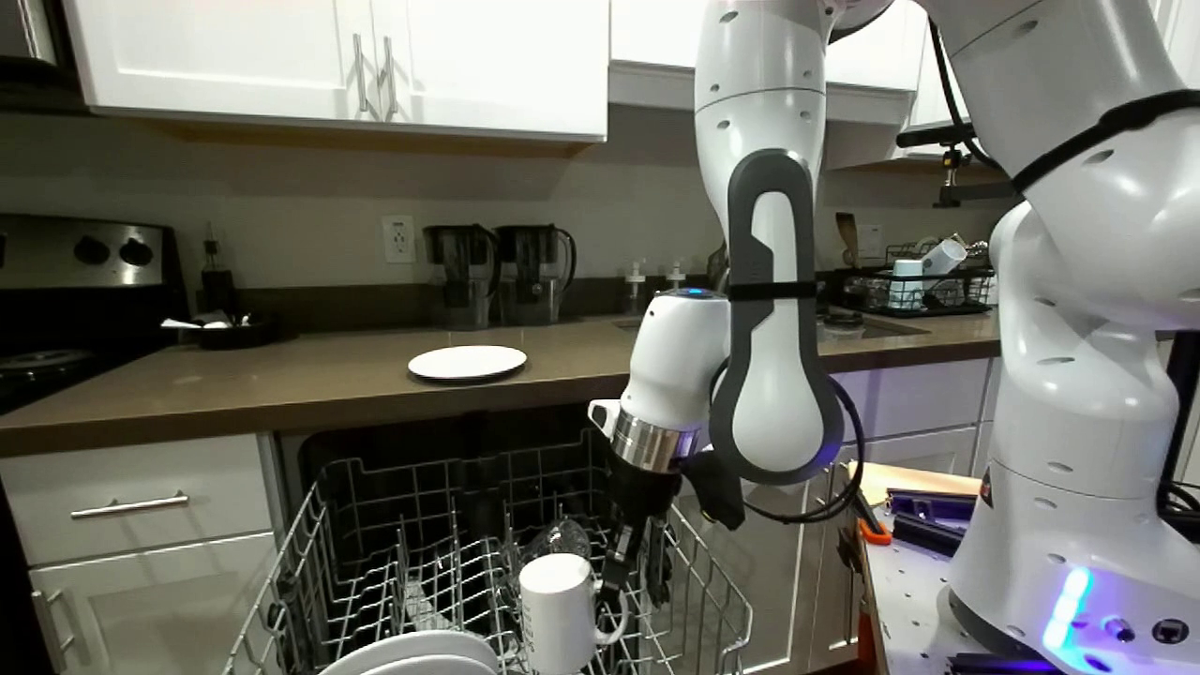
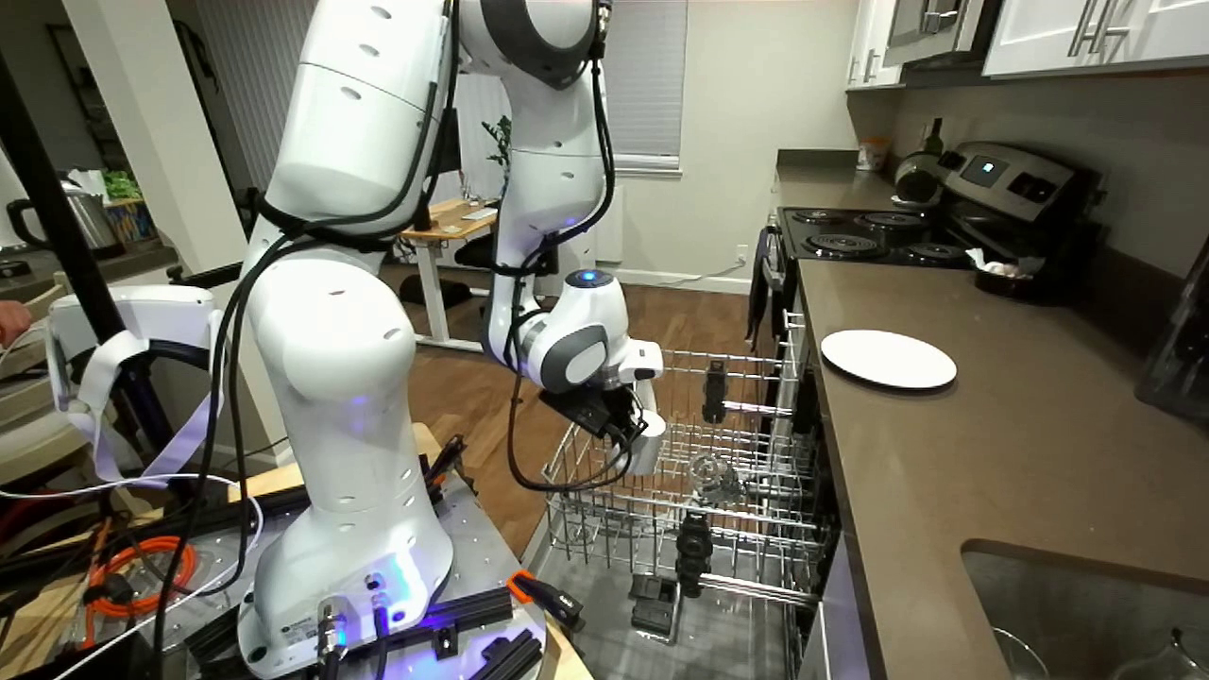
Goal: Move the two plates from the right to the left side of the dishwasher rack then move the mug to the right side
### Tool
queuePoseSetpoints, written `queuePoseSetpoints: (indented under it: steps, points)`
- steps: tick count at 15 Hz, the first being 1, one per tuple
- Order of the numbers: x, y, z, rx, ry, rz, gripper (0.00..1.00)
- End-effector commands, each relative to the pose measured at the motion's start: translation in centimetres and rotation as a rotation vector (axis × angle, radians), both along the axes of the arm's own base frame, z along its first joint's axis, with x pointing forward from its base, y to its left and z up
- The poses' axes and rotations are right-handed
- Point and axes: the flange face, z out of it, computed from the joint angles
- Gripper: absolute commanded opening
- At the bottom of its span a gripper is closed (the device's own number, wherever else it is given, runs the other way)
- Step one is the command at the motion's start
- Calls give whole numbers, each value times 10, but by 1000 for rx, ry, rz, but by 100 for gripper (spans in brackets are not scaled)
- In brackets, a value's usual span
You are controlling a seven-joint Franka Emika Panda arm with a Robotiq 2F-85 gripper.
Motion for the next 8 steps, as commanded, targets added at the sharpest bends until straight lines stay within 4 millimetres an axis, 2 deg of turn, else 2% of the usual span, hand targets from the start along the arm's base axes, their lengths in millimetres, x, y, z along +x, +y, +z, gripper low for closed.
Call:
queuePoseSetpoints:
  steps: [1,6,7,8]
  points:
    - [0,8,1,-7,-25,-16,8]
    - [-6,24,-3,-14,-14,-5,8]
    - [20,15,-21,-15,-22,-3,8]
    - [24,15,-24,-14,-24,-4,8]
